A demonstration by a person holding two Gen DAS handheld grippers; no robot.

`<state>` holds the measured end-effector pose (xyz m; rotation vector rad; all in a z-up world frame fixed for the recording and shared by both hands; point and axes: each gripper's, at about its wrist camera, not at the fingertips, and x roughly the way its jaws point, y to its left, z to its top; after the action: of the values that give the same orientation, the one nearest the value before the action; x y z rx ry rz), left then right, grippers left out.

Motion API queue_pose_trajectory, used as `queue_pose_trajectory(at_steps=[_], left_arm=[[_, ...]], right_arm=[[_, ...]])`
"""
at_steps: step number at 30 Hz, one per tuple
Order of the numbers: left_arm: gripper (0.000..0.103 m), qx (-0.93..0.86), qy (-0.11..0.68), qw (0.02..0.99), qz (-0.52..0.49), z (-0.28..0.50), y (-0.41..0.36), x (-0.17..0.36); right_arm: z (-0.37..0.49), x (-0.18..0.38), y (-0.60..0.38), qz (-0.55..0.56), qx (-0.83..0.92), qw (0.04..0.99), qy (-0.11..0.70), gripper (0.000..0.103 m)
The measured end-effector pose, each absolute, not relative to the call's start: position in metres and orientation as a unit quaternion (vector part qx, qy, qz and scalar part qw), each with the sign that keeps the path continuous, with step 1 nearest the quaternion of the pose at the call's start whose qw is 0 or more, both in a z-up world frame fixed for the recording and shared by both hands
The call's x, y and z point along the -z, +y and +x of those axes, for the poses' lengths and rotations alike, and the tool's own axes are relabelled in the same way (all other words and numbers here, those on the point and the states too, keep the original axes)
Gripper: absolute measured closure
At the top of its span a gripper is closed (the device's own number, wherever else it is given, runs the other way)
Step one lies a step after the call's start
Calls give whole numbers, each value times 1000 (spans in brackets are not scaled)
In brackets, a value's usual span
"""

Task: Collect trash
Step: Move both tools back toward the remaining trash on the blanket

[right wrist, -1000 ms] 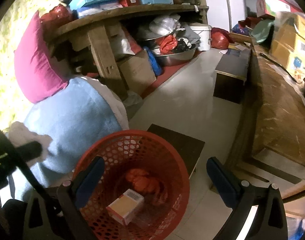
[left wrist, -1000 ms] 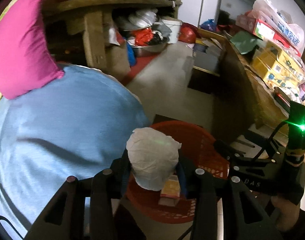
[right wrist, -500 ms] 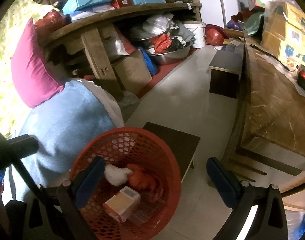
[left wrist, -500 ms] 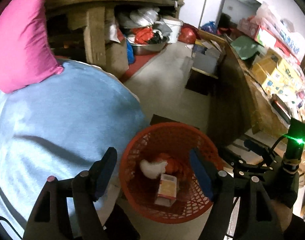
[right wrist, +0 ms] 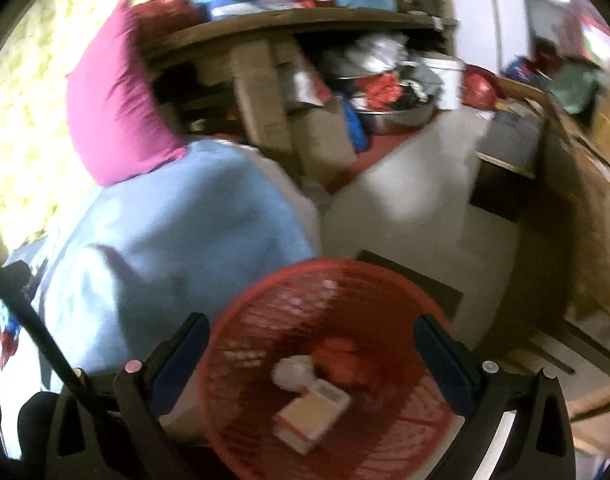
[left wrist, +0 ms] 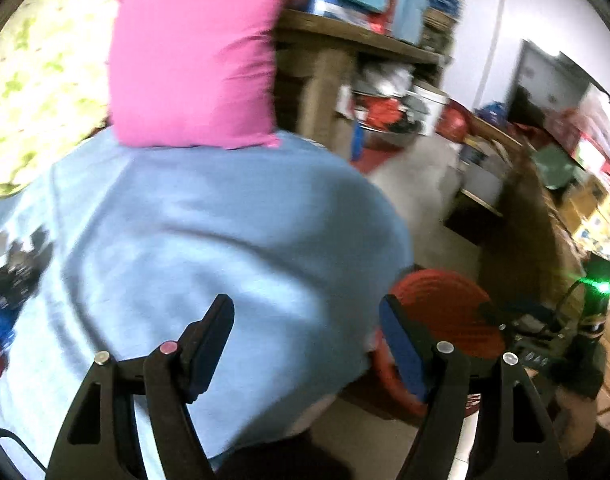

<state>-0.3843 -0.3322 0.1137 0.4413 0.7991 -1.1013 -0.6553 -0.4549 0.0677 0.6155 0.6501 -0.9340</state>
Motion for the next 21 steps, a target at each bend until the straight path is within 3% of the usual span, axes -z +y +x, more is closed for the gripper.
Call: queue_pose_trajectory(at_steps=[21], left_arm=[[28,251,375,886,105,-204,-127,-101]], right_arm=[[-415,-142,-329,155,223,912,307,0]])
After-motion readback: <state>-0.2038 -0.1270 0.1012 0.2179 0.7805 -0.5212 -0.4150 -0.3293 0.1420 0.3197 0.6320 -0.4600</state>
